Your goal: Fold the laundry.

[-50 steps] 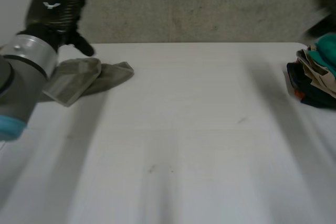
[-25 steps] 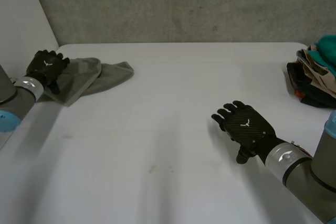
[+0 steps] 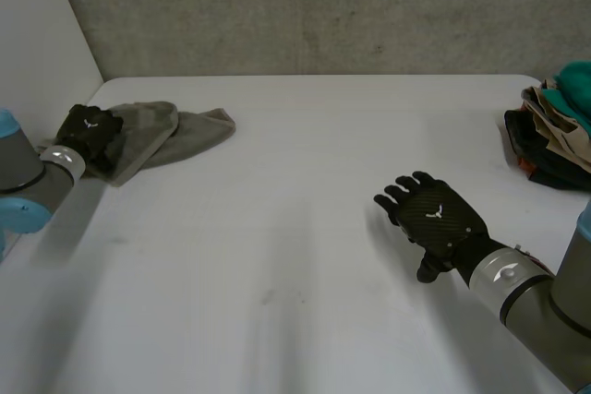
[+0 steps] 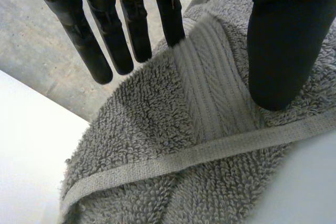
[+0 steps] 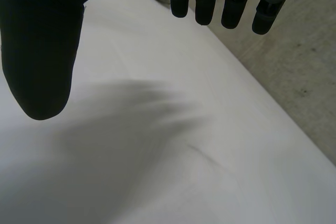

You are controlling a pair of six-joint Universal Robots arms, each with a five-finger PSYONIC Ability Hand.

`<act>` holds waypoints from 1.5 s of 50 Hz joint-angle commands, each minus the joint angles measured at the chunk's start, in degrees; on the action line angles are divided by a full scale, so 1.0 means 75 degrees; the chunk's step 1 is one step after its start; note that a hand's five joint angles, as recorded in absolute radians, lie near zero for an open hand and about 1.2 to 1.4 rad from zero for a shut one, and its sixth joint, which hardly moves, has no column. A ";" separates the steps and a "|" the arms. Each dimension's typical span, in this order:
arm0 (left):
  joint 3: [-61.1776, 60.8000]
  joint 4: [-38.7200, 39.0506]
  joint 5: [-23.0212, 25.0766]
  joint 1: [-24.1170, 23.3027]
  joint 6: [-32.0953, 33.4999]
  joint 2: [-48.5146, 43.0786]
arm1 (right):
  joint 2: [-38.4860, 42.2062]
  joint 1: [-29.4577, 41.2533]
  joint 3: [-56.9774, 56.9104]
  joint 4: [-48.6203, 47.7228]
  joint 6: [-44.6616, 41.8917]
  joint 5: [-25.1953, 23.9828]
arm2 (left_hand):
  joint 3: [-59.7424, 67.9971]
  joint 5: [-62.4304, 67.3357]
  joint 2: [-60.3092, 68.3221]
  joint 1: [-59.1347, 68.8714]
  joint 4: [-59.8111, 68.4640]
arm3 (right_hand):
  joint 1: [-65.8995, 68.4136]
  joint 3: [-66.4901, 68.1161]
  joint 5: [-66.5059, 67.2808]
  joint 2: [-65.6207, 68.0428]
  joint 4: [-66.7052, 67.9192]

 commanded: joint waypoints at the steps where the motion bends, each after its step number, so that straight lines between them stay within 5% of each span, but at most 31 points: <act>1: 0.0119 0.0001 -0.0104 -0.0003 0.0011 -0.0142 | -0.0360 0.0009 -0.0057 0.0005 0.0066 0.0050 | -0.0147 -0.0082 -0.0108 -0.0086 -0.0124 | -0.0539 -0.0279 -0.0368 -0.0325 -0.0301; 9: 0.0201 -0.0022 -0.0081 -0.0003 0.0011 -0.0318 | -0.0595 0.0021 -0.0104 -0.0006 0.0101 0.0038 | 0.1084 0.1149 0.1123 0.1145 0.1107 | -0.0539 -0.0279 -0.0368 -0.0325 -0.0301; 17: 0.0142 0.0025 -0.0162 -0.0003 0.0046 -0.0354 | -0.0571 0.0021 -0.0115 -0.0018 0.0101 0.0027 | 0.6440 0.6505 0.6478 0.6500 0.6462 | -0.0539 -0.0279 -0.0368 -0.0325 -0.0301; 28: -0.1461 0.1032 -0.1088 -0.0623 0.0410 0.1402 | -0.0571 -0.0072 -0.0268 -0.0018 0.0101 0.0284 | 0.6444 0.6509 0.6483 0.6505 0.6467 | -0.0539 -0.0279 -0.0368 -0.0325 -0.0301; 36: -0.3594 0.1255 -0.1276 -0.1970 -0.1264 0.3793 | -0.0595 -0.0424 -0.0478 -0.0018 0.0124 0.1033 | 0.6444 0.6509 0.6483 0.6505 0.6467 | -0.0539 -0.0279 -0.0368 -0.0325 -0.0301; 41: -0.4847 0.1255 -0.1440 -0.3338 -0.2296 0.4801 | -0.0595 -0.0541 -0.0549 -0.0018 0.0241 0.1269 | 0.6444 0.6509 0.6483 0.6505 0.6467 | -0.0539 -0.0279 -0.0368 -0.0325 -0.0301; 50: -0.4968 0.1255 -0.1896 -0.5954 -0.2544 0.3725 | -0.0571 -0.0717 -0.0572 -0.0018 0.0429 0.1363 | 0.6444 0.6509 0.6483 0.6505 0.6467 | -0.0539 -0.0279 -0.0368 -0.0325 -0.0301; 51: -0.4944 0.1255 -0.1978 -0.6141 -0.2532 0.3655 | -0.0571 -0.0740 -0.0572 -0.0018 0.0429 0.1363 | 0.6203 0.6268 0.6241 0.6263 0.6225 | -0.0539 -0.0279 -0.0368 -0.0325 -0.0301; 54: -0.4955 0.1279 -0.2131 -0.6564 -0.2544 0.3619 | -0.0560 -0.0787 -0.0561 -0.0006 0.0429 0.1363 | 0.0855 0.0920 0.0893 0.0915 0.0877 | -0.0539 -0.0279 -0.0368 -0.0325 -0.0301; 57: -0.5026 0.1256 -0.2248 -0.6670 -0.2497 0.3736 | -0.0560 -0.0788 -0.0561 0.0041 0.0429 0.1363 | -0.2519 -0.2454 -0.2480 -0.2458 -0.2496 | -0.0539 -0.0279 -0.0368 -0.0325 -0.0301; 63: -0.5470 0.1080 -0.2810 -0.6472 -0.2474 0.4695 | -0.0583 -0.0776 -0.0631 0.0111 0.0441 0.1409 | -0.2704 -0.2639 -0.2665 -0.2643 -0.2681 | -0.0539 -0.0279 -0.0368 -0.0325 -0.0301; 67: -0.6126 0.0869 -0.3139 -0.5735 -0.2567 0.5621 | -0.0688 -0.0706 -0.0748 0.0461 0.0464 0.1433 | -0.2681 -0.2616 -0.2643 -0.2621 -0.2659 | -0.0539 -0.0279 -0.0368 -0.0325 -0.0301; 75: -0.7591 0.0787 -0.3221 -0.4727 -0.2602 0.6912 | -0.0993 0.0137 -0.1777 0.3340 0.2394 0.1223 | -0.2525 -0.2460 -0.2486 -0.2464 -0.2502 | -0.0539 -0.0279 -0.0368 -0.0325 -0.0301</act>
